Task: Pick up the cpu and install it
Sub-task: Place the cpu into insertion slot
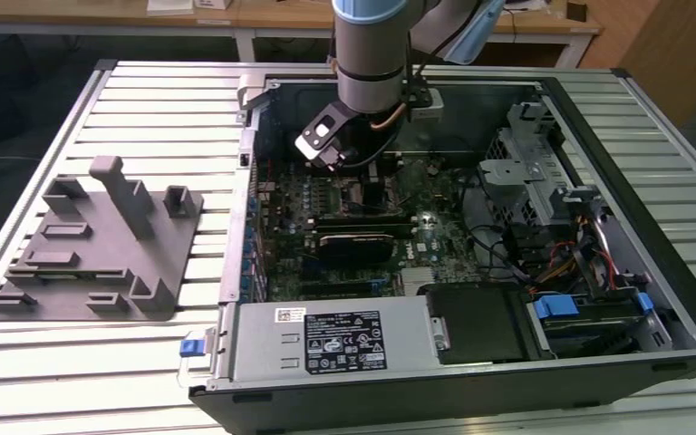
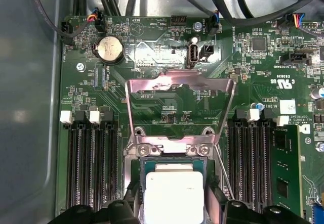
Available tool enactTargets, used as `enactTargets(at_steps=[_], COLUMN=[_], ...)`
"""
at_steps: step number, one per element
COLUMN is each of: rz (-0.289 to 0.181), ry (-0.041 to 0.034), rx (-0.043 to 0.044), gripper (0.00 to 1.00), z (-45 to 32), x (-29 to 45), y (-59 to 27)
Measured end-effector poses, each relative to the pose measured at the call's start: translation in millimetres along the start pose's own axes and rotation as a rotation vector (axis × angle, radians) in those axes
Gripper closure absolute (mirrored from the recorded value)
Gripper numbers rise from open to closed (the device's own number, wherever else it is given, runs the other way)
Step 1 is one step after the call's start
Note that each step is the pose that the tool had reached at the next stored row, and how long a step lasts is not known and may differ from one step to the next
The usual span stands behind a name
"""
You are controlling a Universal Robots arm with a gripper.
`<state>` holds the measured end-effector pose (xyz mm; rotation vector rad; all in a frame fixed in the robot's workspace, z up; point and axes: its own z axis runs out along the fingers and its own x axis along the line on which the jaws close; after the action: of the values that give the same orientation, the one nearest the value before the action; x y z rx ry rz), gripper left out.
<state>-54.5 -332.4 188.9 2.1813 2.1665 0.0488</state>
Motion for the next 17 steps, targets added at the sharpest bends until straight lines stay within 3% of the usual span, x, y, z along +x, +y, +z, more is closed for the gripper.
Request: enactTargets(at_steps=[8,17], rz=[0.000,0.000], ry=[-0.0002,0.0007], rx=[0.0001,0.0001], gripper=[0.39,0.40], z=[-11.6,-11.7], x=[-0.3,-0.3], y=[0.8,0.8])
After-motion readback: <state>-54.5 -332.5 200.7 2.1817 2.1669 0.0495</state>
